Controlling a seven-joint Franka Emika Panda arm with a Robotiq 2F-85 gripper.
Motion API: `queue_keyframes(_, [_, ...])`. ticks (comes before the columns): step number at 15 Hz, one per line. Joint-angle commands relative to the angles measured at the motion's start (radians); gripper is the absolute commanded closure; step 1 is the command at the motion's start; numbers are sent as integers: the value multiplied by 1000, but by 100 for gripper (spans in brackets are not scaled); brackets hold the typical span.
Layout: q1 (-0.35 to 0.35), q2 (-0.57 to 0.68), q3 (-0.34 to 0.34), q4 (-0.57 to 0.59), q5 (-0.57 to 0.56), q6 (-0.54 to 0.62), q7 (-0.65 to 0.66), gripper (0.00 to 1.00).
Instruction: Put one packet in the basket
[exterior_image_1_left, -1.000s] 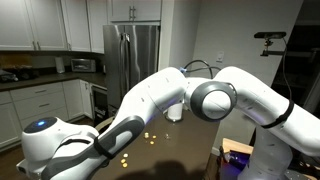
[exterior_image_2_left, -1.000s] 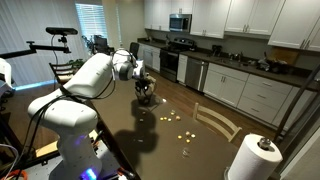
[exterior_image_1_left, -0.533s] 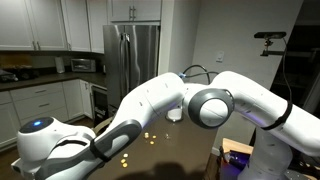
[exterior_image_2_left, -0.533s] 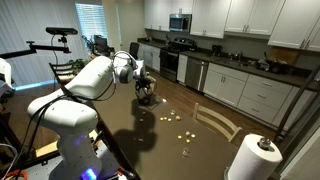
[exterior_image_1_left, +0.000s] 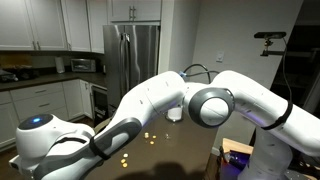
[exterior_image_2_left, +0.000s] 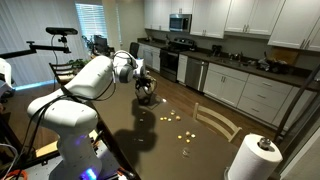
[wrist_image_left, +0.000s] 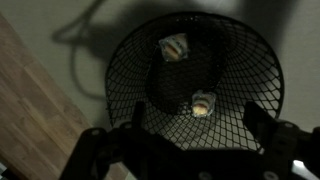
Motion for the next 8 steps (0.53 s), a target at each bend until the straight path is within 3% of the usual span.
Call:
queue_keyframes(1, [4, -56, -22, -57, -22, 19, 20, 0])
queue_keyframes(2, [0, -10, -6, -2, 0, 0, 0, 0])
queue_keyframes(8, [0, -21, -11, -7, 0, 0, 0, 0])
